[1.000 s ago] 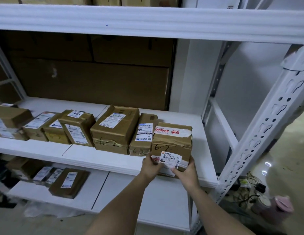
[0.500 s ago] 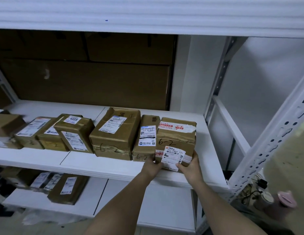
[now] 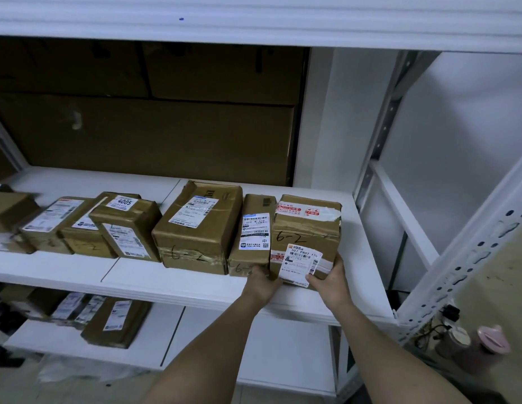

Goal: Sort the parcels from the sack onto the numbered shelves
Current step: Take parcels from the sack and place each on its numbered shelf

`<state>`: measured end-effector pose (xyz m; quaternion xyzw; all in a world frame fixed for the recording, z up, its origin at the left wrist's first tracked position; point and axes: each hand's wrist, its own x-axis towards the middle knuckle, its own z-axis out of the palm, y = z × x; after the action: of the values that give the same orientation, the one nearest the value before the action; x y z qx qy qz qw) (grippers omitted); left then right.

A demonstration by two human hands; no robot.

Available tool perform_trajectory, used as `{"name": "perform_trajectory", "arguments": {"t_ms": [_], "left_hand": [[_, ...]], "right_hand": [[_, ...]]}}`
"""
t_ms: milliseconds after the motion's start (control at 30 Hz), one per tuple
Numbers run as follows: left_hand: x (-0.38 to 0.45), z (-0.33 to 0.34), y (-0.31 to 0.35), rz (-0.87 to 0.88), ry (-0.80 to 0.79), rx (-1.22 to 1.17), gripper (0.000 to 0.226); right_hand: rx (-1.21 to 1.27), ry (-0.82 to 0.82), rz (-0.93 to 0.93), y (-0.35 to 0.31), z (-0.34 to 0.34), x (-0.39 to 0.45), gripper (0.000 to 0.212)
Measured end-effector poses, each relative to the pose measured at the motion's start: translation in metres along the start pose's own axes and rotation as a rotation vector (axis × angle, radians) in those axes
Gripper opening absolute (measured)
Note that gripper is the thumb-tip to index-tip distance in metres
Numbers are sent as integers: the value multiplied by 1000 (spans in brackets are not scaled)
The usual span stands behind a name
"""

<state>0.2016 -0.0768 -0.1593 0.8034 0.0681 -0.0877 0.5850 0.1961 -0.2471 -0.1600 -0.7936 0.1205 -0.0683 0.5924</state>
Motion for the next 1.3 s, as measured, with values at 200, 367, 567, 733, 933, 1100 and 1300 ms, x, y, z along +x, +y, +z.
{"name": "perform_trajectory", "arguments": {"t_ms": [200, 367, 567, 733, 933, 1100, 1300], "left_hand": [[-4, 2, 4, -10, 34, 43, 18], [-7, -1, 10, -24, 6, 73, 20], [-22, -3, 17, -150, -45, 156, 42], [-43, 1, 13, -264, -33, 270, 27], [-78, 12, 8, -238, -30, 320, 30], [-107, 21, 13, -221, -50, 322, 28], [-161, 38, 11, -185, -98, 337, 20]], "right_hand": [[5, -1, -11, -1, 0, 2, 76], [-9, 18, -4, -1, 0, 2, 77], [-111, -3, 84, -4, -7, -5, 93], [-159, 6, 108, 6, -13, -16, 95], [-248, 21, 142, 18, -21, -54, 75], [-268, -63, 132, 21, -40, -84, 49], [-257, -44, 104, 27, -75, -143, 35]]}}
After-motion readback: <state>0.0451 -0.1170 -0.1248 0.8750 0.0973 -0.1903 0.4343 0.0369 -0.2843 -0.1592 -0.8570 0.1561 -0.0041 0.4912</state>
